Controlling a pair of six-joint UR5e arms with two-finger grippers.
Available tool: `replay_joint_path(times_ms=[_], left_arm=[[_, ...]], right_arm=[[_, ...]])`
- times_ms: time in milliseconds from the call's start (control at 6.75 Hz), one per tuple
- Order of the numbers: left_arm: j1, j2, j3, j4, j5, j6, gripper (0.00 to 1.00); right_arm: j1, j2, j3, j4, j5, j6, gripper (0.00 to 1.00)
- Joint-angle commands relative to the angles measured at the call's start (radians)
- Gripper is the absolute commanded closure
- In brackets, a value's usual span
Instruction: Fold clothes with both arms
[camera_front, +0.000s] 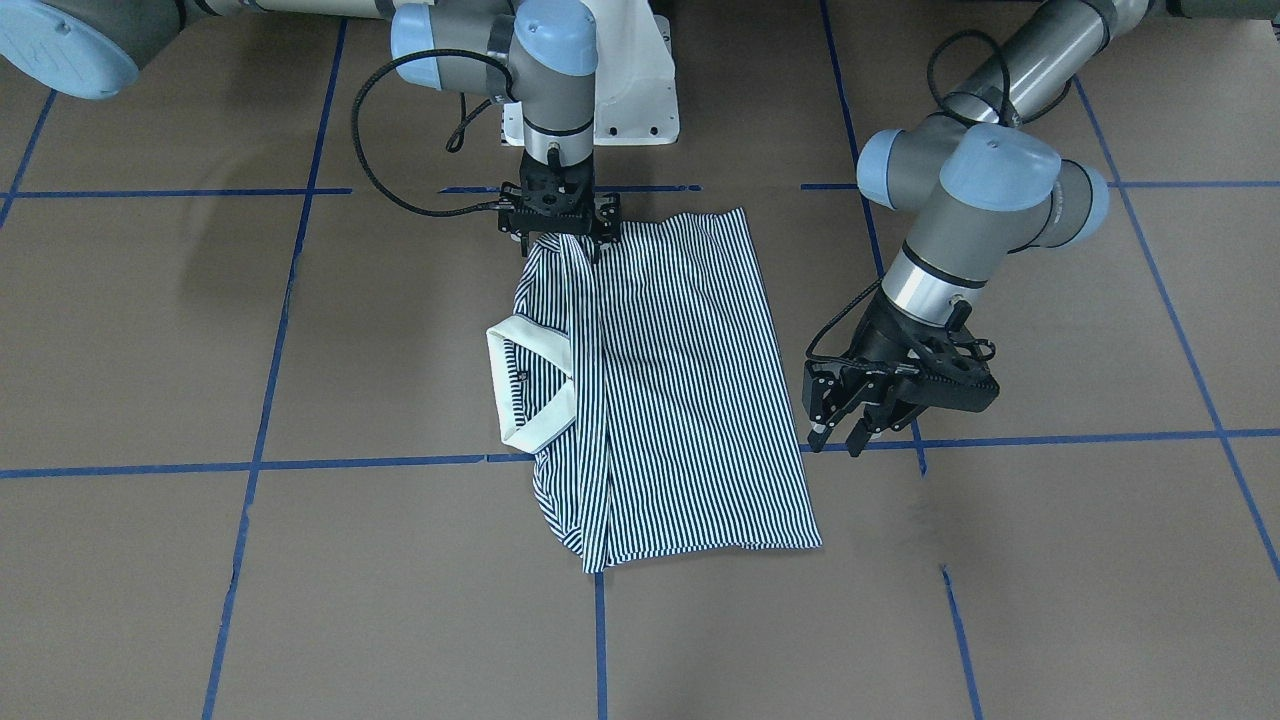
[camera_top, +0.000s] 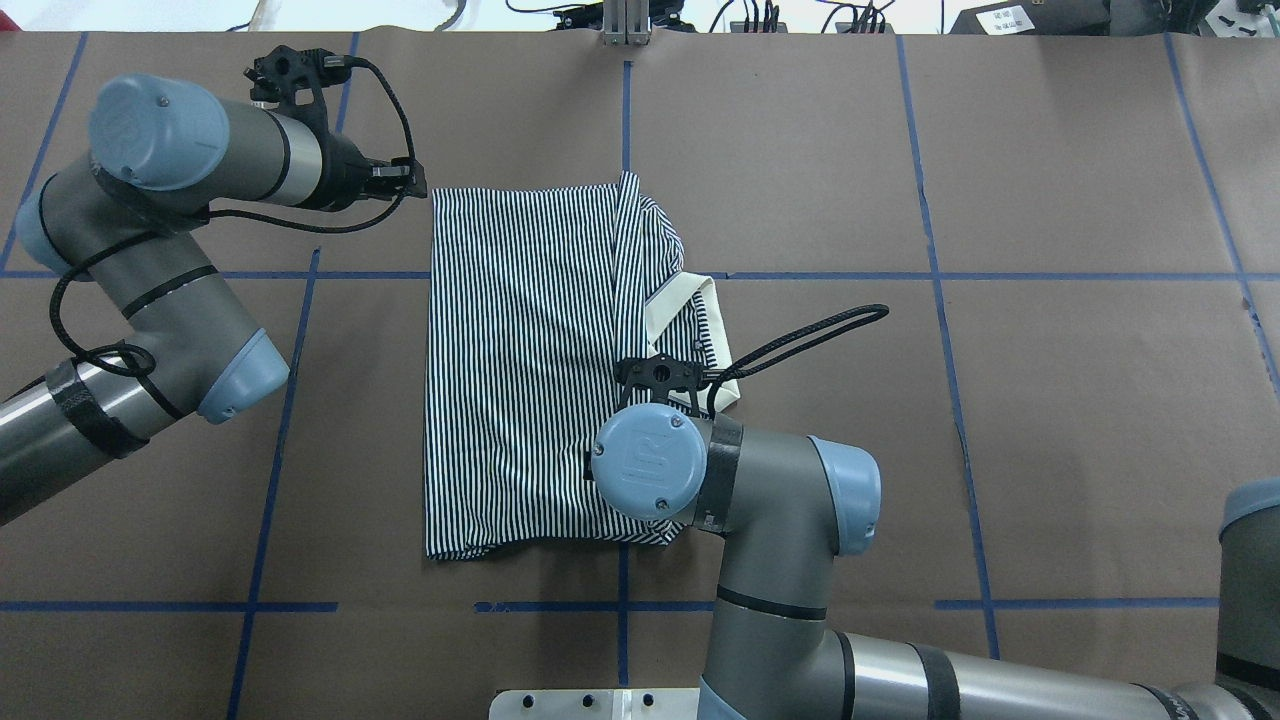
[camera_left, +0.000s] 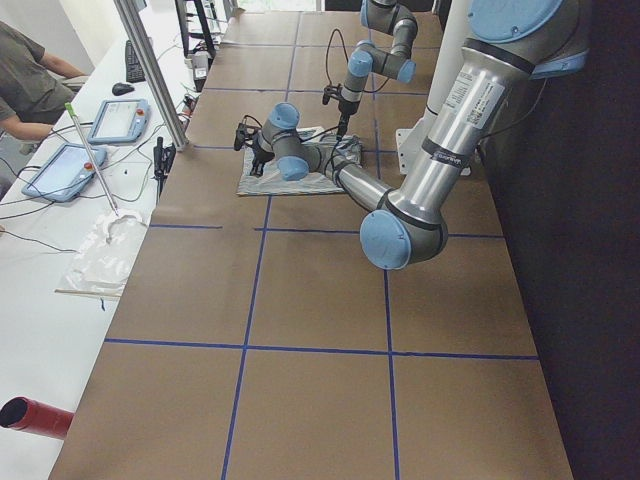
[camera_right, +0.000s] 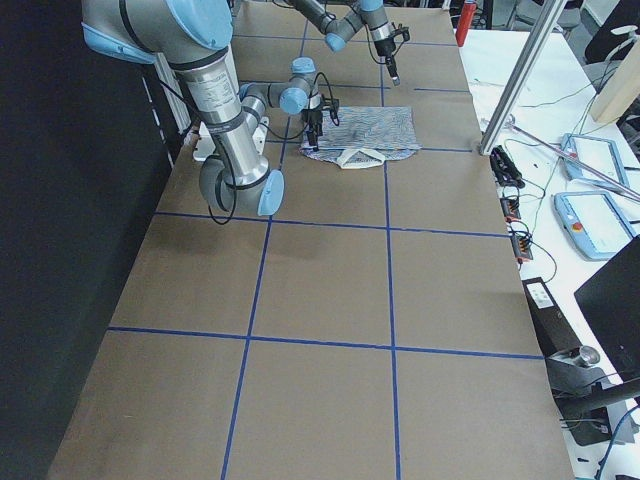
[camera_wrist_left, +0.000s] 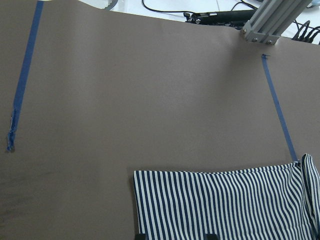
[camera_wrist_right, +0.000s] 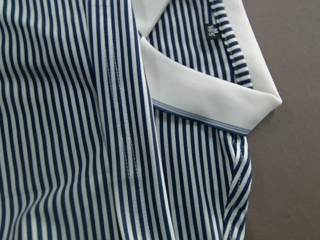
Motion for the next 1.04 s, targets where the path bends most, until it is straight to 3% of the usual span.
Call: replay_joint_path(times_ms=[0,296,445,741,889], left_arm=[[0.003,-0.001,0.000,0.000,0.000,-0.001,0.50],[0.007,-0.001,0.000,0.000,0.000,-0.019,0.50],[0.008,-0.001,-0.002,0.000,0.000,-0.030,0.50],[0.008,-0.001,-0.003,0.000,0.000,-0.035,0.50],[0.008,-0.001,-0.006,0.000,0.000,-0.035,0.50]], right_arm=[[-0.007,0.009,-0.001,-0.053,0.000,-0.066,0.00],[-0.018,-0.015,-0.001,-0.059,0.002,-0.092,0.00],[-0.017,-0.033,0.042,-0.117,0.003,-0.142,0.00],[-0.006,-0.255,0.253,-0.143,0.005,-0.230,0.00],[-0.006,-0.288,0.289,-0.143,0.003,-0.229,0.00]])
